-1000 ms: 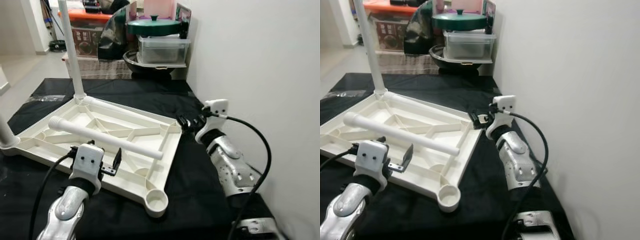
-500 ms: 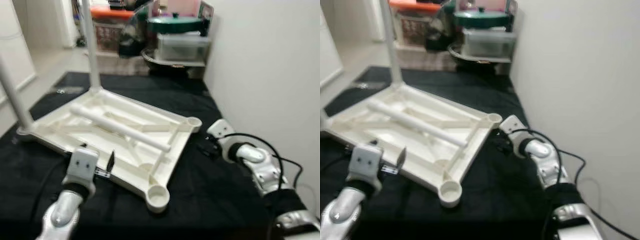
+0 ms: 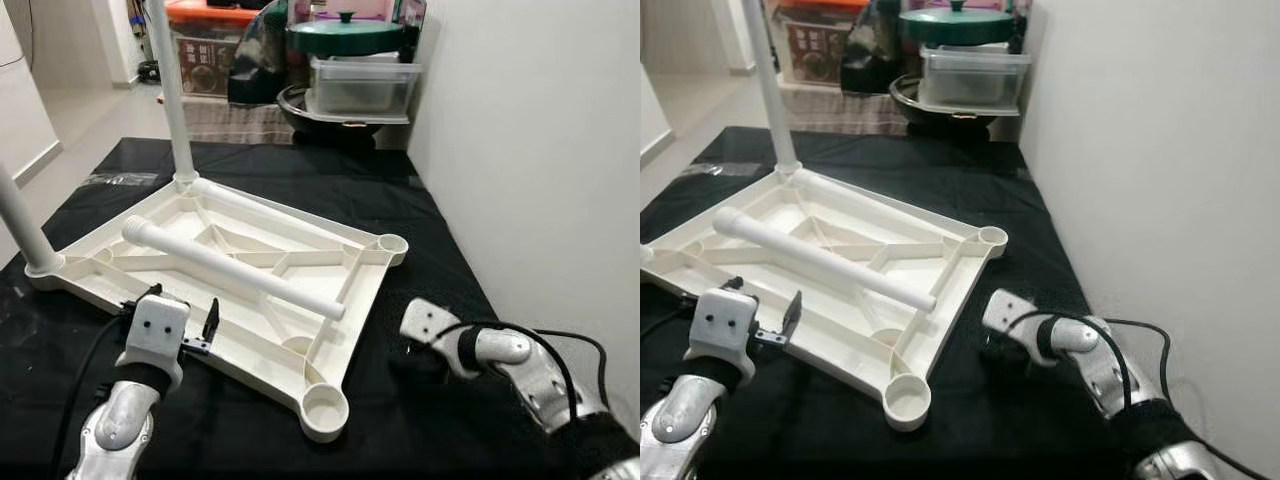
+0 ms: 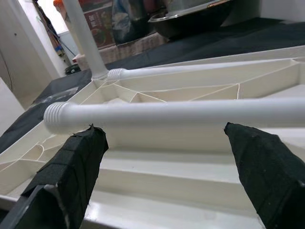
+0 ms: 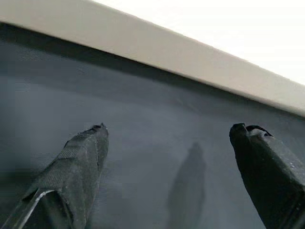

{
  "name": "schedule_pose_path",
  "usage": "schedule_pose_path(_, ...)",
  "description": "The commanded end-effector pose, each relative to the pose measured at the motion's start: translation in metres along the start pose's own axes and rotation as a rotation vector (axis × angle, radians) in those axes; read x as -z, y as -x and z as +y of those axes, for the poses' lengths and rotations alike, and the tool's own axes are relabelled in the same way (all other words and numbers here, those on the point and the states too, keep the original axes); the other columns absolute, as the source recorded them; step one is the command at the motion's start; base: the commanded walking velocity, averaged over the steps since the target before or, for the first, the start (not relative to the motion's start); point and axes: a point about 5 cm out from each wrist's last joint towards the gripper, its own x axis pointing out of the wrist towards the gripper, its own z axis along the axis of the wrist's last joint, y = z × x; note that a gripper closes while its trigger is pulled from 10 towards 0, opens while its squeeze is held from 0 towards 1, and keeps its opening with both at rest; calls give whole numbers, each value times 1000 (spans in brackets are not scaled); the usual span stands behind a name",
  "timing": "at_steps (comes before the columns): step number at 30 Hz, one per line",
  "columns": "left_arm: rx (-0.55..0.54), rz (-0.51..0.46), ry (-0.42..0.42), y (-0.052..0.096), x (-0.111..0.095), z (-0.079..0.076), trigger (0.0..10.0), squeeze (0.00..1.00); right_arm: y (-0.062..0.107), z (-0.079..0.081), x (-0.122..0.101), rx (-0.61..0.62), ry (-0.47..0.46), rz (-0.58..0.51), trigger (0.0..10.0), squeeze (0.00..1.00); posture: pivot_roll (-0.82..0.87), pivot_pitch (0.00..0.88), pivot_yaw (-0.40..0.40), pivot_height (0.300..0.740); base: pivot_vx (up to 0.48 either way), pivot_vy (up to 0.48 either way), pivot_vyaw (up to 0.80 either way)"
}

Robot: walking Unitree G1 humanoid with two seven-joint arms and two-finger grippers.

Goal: Building children table

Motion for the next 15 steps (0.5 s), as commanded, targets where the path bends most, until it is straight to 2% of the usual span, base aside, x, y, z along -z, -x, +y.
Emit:
schedule_pose_path(1, -5, 4, -5, 0, 2, 1, 10000, 0, -3, 13, -11, -112, 37, -50, 10000, 0, 39, 0, -97, 740, 0, 0, 0)
schedule_pose_path(10, -34, 2, -14, 0, 3, 7, 10000, 0, 3, 29, -30, -253, 79, -107, 10000, 0, 49, 0, -105, 740, 0, 0, 0)
schedule_pose_path(15, -57, -6, -16, -4, 2, 12, 10000, 0, 6, 39, -42, -322, 72, -162, 10000, 0, 44, 0, -101, 740, 0, 0, 0)
